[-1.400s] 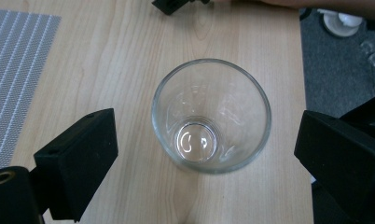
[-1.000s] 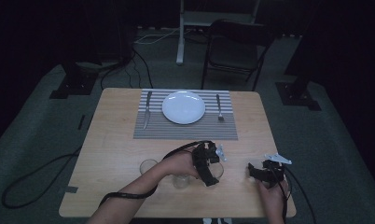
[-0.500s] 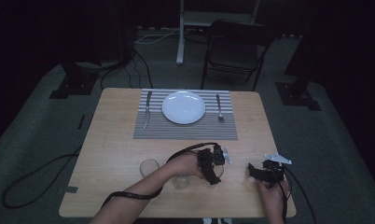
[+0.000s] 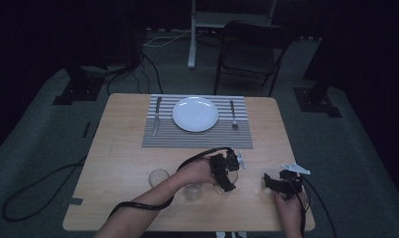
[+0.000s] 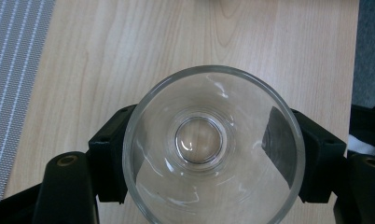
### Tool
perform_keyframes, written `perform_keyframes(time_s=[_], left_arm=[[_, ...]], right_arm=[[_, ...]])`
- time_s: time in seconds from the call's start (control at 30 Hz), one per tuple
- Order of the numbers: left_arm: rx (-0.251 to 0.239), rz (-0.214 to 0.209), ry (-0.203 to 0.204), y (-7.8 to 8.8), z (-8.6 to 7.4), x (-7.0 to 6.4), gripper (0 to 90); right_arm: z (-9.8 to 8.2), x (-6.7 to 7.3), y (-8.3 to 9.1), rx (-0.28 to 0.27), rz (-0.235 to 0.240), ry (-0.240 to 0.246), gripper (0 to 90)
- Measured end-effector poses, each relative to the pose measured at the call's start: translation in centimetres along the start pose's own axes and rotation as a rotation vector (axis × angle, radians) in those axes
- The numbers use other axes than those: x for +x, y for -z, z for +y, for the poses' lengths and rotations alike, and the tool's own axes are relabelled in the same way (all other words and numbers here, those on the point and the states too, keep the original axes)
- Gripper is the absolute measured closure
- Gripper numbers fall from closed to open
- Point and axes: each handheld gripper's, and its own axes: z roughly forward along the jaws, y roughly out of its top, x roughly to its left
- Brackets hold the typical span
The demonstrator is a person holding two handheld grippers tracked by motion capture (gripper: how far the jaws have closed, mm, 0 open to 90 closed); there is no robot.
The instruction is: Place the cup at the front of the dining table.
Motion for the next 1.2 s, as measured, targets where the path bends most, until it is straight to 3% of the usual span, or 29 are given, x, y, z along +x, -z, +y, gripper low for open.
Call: perform_keyframes(time_s=[0.43,0.6,1.2], left_arm=[[-0.009,0.068,0.027,1.9,-0.4,1.9,28.8],[-0.017,0.076,0.059,2.7,-1.0,2.7,28.7],[-0.008,0.169,0.171,6.5,-5.4,5.7,28.8]], right_arm=[[0.0,0.0,0.0,-0.001,-0.001,0.000,13.1],[0.0,0.0,0.0,-0.001,0.000,-0.001,13.1],[0.0,0.0,0.0,-0.002,0.000,0.000,13.1]])
